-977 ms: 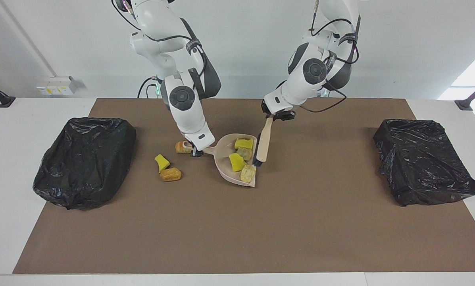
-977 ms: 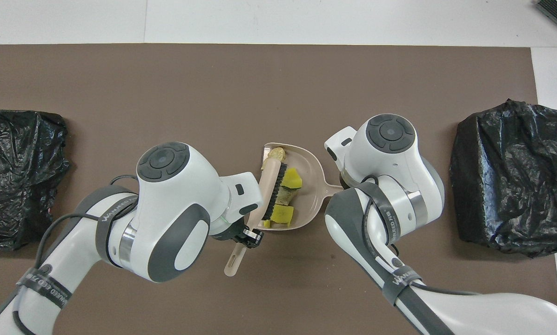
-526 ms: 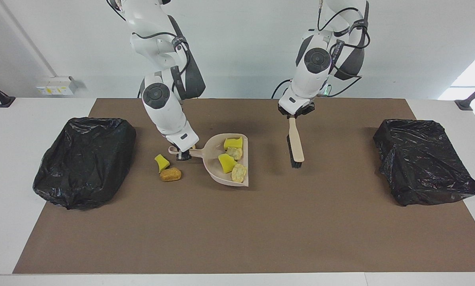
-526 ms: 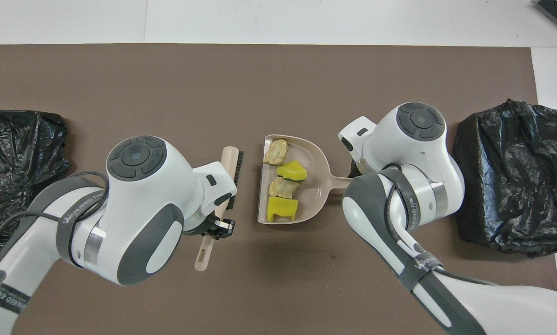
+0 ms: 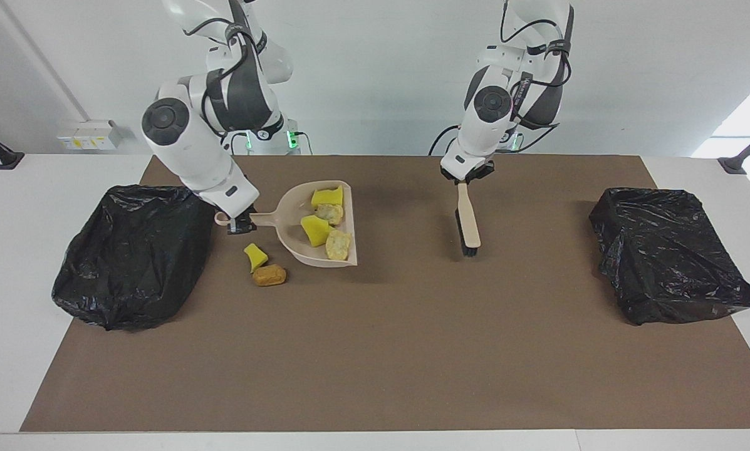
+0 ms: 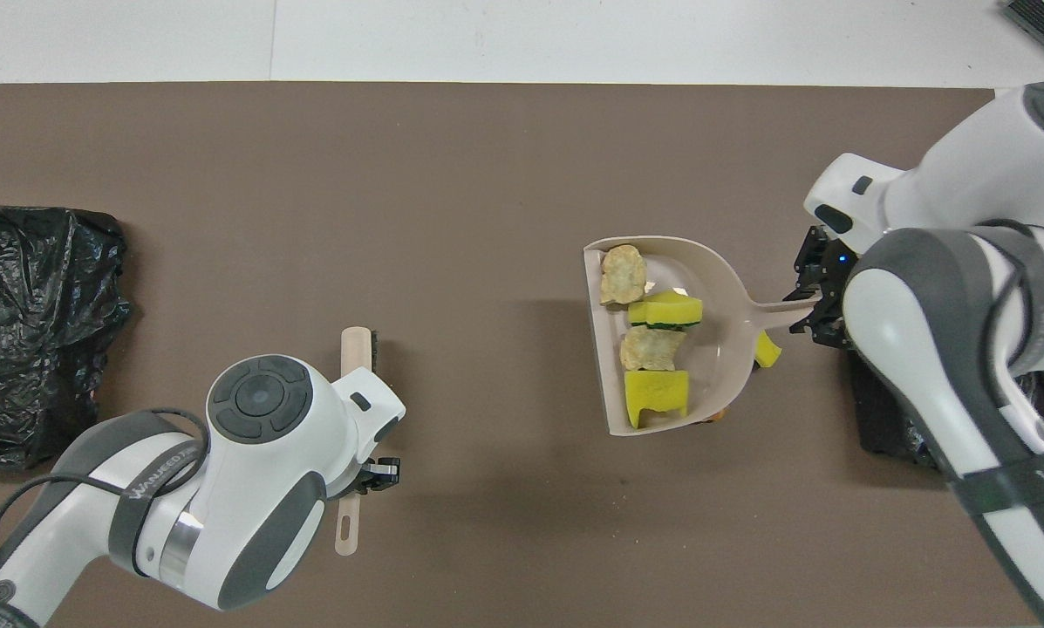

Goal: Sweep and dump trash in bin
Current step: 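Carry the dustpan to the trash bag with the right gripper and tip it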

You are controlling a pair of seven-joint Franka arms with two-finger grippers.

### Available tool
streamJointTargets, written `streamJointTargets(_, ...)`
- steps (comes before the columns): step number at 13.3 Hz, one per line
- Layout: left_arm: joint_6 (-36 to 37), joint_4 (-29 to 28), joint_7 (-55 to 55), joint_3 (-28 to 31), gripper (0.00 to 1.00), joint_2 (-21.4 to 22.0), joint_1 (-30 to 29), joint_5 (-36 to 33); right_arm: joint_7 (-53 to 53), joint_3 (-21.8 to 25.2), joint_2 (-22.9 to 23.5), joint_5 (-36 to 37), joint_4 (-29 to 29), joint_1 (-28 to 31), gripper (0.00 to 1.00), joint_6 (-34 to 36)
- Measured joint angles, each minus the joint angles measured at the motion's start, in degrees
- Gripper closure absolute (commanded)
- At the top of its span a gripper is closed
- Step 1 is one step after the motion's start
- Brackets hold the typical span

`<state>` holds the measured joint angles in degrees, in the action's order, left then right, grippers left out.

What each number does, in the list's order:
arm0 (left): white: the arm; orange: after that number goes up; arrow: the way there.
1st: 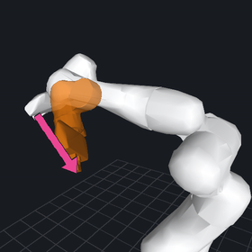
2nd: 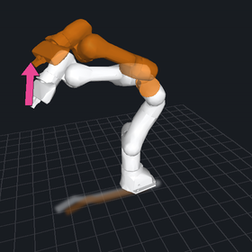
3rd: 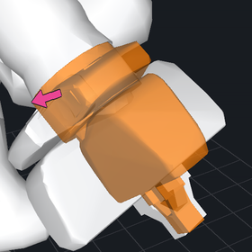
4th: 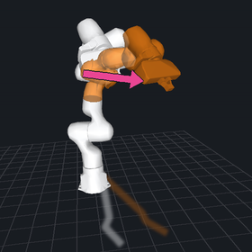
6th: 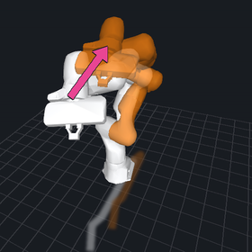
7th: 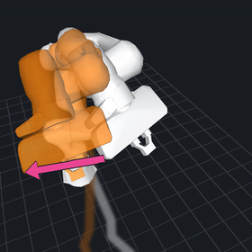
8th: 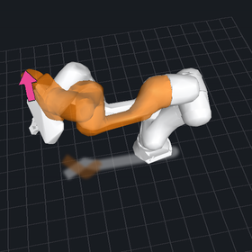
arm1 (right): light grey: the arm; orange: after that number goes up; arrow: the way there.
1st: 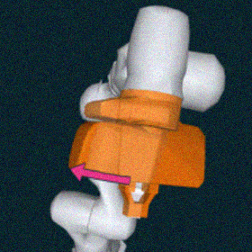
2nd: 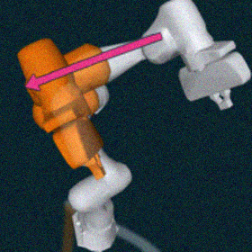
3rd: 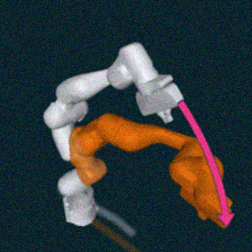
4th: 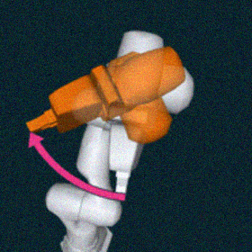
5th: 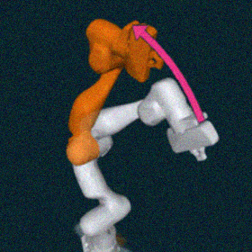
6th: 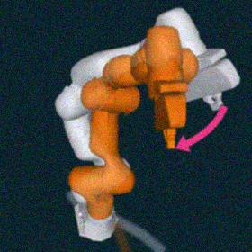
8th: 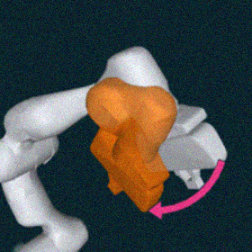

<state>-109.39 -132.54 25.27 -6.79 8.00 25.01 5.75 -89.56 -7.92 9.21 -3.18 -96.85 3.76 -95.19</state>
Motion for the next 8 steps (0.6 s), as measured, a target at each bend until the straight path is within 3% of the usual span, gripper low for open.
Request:
streamJointTargets(5,-7.2,-5.0,5.6,-0.4,1.00,0.3,3.8,0.0,-11.3,0.3,-3.9,7.9,0.4,11.2,1.00,2.5)
streamJointTargets(8,-7.9,-6.4,6.4,-0.4,1.00,1.1,5.3,0.0,-15.1,0.4,-4.3,12.1,1.1,17.9,1.00,2.4)
